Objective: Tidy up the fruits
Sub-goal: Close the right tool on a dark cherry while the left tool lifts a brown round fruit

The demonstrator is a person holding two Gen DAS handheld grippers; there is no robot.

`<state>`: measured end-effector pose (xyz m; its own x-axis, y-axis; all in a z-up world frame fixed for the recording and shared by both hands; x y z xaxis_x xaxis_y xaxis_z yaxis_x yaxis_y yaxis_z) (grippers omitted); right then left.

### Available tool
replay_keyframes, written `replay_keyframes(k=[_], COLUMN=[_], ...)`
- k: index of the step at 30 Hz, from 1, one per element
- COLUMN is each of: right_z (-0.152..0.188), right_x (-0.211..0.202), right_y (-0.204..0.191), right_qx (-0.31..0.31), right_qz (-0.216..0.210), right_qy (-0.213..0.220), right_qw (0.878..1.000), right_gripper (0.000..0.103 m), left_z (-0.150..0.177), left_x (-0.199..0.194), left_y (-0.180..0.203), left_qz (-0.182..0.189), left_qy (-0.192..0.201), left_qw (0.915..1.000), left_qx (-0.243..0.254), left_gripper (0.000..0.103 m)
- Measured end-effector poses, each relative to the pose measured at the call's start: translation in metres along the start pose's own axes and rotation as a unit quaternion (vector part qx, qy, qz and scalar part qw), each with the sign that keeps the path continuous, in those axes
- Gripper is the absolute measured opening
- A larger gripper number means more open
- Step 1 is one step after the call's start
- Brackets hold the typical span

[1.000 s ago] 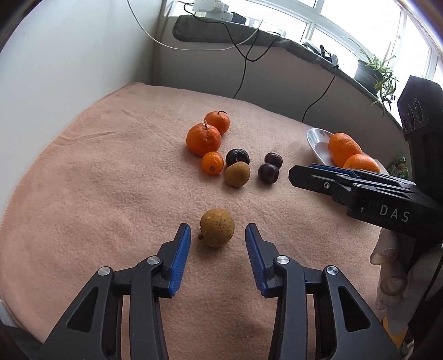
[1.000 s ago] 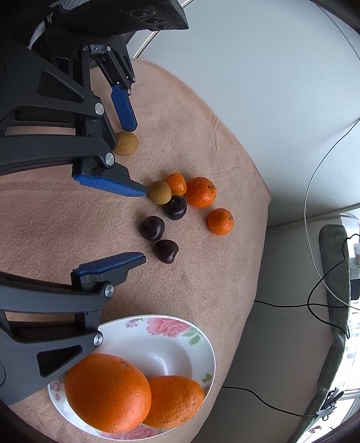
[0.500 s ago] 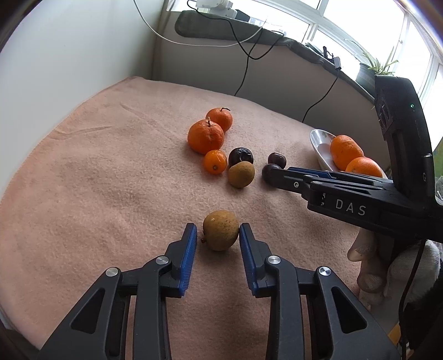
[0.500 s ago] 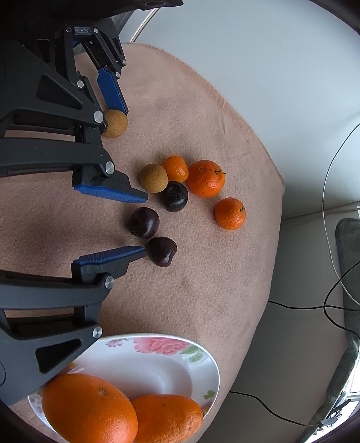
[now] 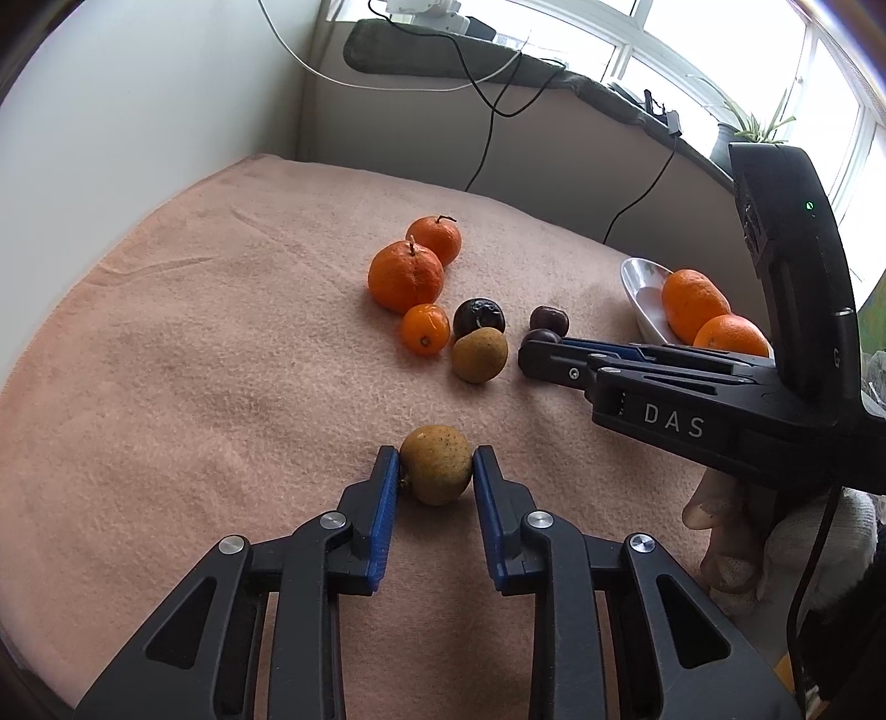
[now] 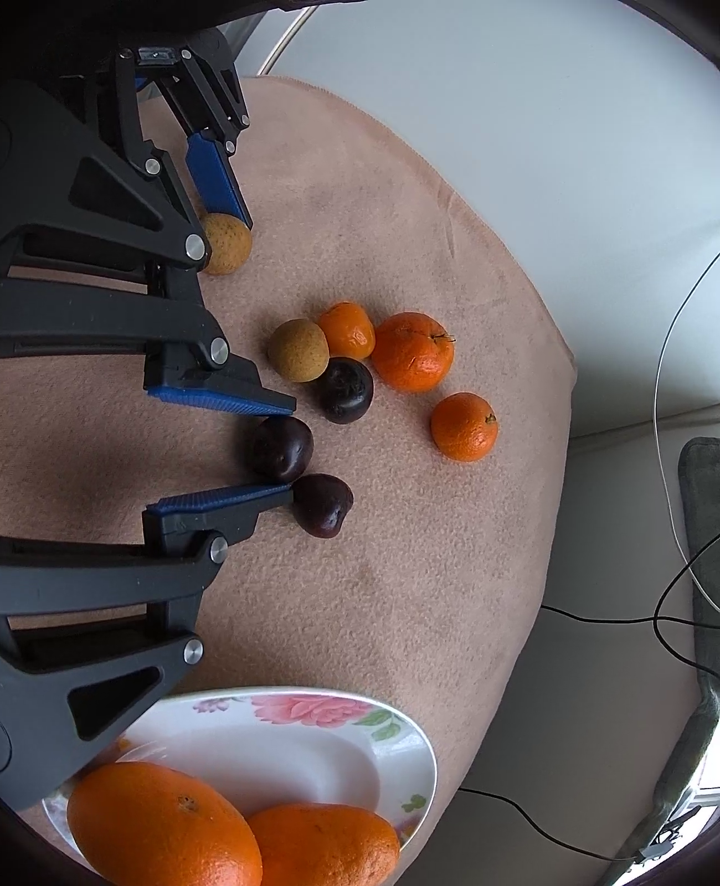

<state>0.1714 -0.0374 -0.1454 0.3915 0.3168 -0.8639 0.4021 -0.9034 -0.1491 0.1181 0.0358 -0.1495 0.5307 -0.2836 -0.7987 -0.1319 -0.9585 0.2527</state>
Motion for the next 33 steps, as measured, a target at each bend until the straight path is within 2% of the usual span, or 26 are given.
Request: replay_keyframes(k=[11, 18, 33], right_z=[0.003, 0.008, 0.021], right_x=[-0.024, -0.056, -0.125], right_y=[-0.001, 0.009, 0.066], right_qx=[0.001, 0.013, 0.047], right_qz=[-0.014, -0.02, 0.012], right_qy=[0.02, 0.046, 0.103], right_qw=[1.0, 0.999, 0.993], right_gripper=[0.025, 0.025, 0.025], left_z=[-0.004, -0.013, -0.043], left_x=[-0.008, -0.014, -0.012], left_y=[-0.003, 0.006, 0.052], left_qz=[0.009, 0.02, 0.053], left_qy=[0.008, 0.018, 0.034], left_qw=[0.9999, 0.9996, 0.9974], left_qx=[-0.011, -0.008, 0.033], left_gripper=[0.025, 0.025, 0.025])
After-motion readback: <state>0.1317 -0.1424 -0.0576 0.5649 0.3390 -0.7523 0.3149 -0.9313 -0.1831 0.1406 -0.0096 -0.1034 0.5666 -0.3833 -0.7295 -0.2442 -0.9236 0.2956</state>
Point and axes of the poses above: each gripper's, at about its wrist camera, not at the fingertips, and x roughly the way its jaws point, y to its right, z to its underside, the point moved 7 cm from there along x, roughly the way its jaws point, and after that the axes turned 6 degrees about -y, right-handed, at the moved point
